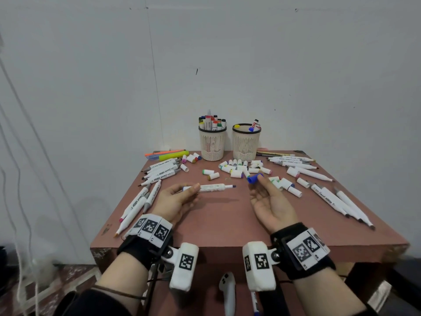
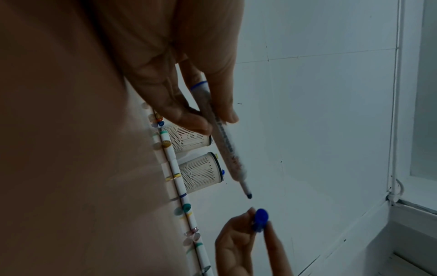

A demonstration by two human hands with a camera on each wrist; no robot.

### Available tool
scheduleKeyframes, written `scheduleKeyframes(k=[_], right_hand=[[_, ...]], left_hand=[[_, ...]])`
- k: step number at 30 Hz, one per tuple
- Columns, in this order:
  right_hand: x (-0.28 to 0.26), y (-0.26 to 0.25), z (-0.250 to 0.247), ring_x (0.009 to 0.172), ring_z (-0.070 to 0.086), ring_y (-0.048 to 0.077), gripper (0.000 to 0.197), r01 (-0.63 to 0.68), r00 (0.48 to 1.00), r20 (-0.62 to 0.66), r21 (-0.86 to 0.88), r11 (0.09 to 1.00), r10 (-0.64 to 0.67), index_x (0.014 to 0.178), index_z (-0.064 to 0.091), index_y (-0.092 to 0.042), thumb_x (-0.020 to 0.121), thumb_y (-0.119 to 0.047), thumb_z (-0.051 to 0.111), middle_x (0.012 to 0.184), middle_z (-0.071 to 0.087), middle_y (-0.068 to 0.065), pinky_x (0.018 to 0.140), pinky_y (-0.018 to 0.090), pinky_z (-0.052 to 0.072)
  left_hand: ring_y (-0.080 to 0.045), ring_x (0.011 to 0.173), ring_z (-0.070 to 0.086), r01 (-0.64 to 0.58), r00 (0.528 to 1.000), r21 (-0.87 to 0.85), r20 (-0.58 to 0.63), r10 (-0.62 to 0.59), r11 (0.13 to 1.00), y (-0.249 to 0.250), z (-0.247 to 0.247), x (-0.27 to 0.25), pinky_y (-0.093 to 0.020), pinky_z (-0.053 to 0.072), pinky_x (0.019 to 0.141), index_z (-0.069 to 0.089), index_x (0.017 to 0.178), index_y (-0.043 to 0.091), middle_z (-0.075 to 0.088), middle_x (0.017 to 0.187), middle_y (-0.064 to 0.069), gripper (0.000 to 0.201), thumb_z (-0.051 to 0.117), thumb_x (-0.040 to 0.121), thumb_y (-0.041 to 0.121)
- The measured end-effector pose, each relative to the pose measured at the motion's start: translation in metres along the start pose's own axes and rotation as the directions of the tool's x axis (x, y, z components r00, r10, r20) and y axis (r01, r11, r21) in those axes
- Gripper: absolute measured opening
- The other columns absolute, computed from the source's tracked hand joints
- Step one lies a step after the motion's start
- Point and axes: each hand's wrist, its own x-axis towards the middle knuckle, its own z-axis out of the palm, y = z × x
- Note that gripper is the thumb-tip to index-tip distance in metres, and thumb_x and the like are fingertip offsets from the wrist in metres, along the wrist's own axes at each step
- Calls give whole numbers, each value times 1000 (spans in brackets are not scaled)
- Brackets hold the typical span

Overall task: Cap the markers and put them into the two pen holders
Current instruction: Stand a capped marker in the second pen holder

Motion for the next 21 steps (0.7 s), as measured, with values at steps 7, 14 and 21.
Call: scheduleKeyframes(k=[7, 14, 21], right_hand=[[6, 4, -8, 68, 68, 13, 13, 87, 996, 21, -21, 996, -86, 93, 61, -8, 88, 3, 55, 81, 68, 9, 67, 19, 46], [2, 5, -7, 70, 67, 15, 16, 47, 995, 92, -99, 994, -38, 89, 58, -9, 86, 6, 54, 81, 68, 13, 65, 19, 48], [4, 8, -6, 67, 67, 15, 18, 11, 996, 93, -154, 988, 3, 92, 58, -8, 85, 8, 55, 82, 68, 12, 62, 19, 49]], left_hand=[[-12, 60, 69, -24, 1000, -48, -6, 24, 999, -1, 0, 1, -14, 54, 58, 59, 86, -1, 71, 67, -5, 5, 58, 86, -5], [-13, 60, 69, -54, 999, -63, 2, 54, 997, -2, -1, 2, -13, 54, 57, 60, 87, -2, 71, 68, -6, 7, 57, 84, -7], [-13, 62, 70, -61, 998, -67, 15, 62, 996, -2, -2, 2, -14, 53, 57, 59, 90, -4, 71, 70, -7, 8, 57, 84, -8]])
